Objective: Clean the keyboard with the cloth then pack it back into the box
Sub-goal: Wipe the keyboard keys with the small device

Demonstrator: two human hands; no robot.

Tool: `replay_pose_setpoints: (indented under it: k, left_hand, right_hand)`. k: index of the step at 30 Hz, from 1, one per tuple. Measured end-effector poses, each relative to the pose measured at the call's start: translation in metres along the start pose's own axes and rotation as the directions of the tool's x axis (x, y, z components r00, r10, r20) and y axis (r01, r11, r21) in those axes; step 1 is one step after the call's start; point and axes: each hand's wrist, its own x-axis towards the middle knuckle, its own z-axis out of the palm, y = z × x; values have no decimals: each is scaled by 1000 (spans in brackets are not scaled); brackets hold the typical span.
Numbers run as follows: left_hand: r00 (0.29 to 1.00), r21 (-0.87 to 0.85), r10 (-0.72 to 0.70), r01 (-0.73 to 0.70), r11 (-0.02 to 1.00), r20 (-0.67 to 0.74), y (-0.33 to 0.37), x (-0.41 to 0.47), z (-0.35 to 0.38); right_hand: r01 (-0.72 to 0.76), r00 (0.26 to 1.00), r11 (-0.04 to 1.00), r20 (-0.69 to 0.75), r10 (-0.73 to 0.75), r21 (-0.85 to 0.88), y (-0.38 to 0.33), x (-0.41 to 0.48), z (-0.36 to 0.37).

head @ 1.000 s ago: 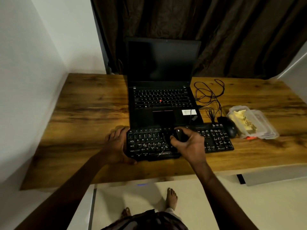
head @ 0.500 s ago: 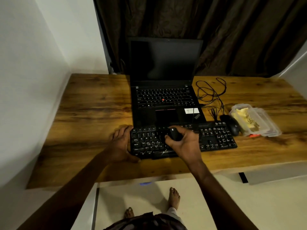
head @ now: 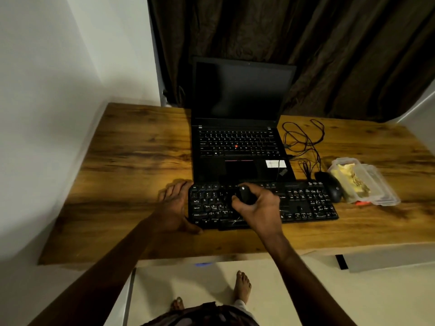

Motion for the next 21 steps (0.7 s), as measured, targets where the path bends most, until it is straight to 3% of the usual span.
replay_pose_setpoints:
  k: [4,6,10,17,21]
  left_hand:
    - [1000,0,-8,8,1000,11,-2,0,0]
    - [1000,10,-11,11,1000,23,-1,1,0]
    - [1000,24,-7,7,1000,18,0,1,-2]
    - [1000,44,-7,6,999,23,-2,1,1]
    - [1000,42,1,-2,999,27,0,0,0]
  right_hand:
    - [-70,998,994,10,69,88,-3,3,-3]
    - [-114,993,992,-25,116,59,1,4,-13]
    - [-76,994,994,-87,70,-72,8,5,-22]
    - [25,996,1000,89,-25,2,-14,-1,28]
    - [-5,997,996,77,-2,93,-17,0,28]
